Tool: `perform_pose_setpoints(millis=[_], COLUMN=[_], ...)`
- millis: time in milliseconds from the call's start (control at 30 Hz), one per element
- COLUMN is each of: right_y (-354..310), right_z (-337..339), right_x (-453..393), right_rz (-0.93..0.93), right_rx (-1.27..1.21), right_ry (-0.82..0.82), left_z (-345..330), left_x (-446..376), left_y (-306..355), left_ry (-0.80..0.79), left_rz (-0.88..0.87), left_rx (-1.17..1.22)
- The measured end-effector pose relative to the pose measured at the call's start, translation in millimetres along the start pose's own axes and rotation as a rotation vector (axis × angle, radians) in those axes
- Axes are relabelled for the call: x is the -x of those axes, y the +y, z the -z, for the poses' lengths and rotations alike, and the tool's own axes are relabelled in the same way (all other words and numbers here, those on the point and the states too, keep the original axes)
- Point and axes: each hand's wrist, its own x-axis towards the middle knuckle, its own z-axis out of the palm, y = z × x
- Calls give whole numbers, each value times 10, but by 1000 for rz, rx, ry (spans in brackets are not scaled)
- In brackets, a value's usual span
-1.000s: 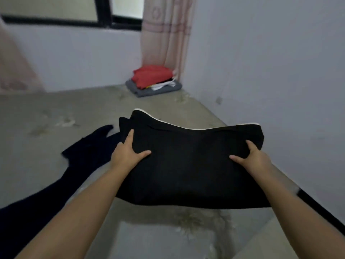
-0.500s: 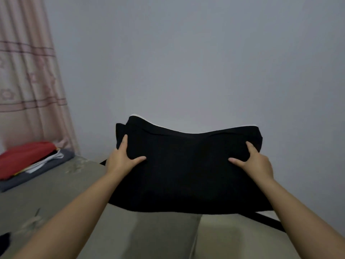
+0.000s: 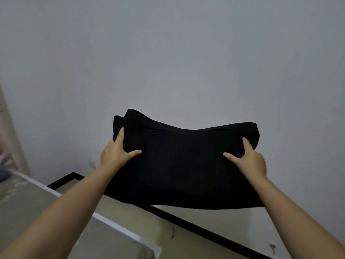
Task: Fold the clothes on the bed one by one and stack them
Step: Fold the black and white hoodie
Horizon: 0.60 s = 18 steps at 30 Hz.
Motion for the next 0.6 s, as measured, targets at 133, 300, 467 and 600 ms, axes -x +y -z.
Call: perform_pose_setpoints(millis=[133, 300, 467, 600], right_y=[41, -135, -414, -620], right_z=[-397, -970, -1437, -1895], right_x=[-792, -1881, -2806, -3477], right_rz=[56, 131, 258, 365], right_rx=[-6, -35, -57, -90], right_ry=[4, -4, -37, -70], left_z=[-423, -873, -1155, -1432], left_x=[-641, -1651, -2473, -2943], left_y=[97, 186, 208, 111], left_ry=[43, 78, 118, 195], left_rz=[21, 39, 83, 151], left_rx=[-9, -40, -87, -117])
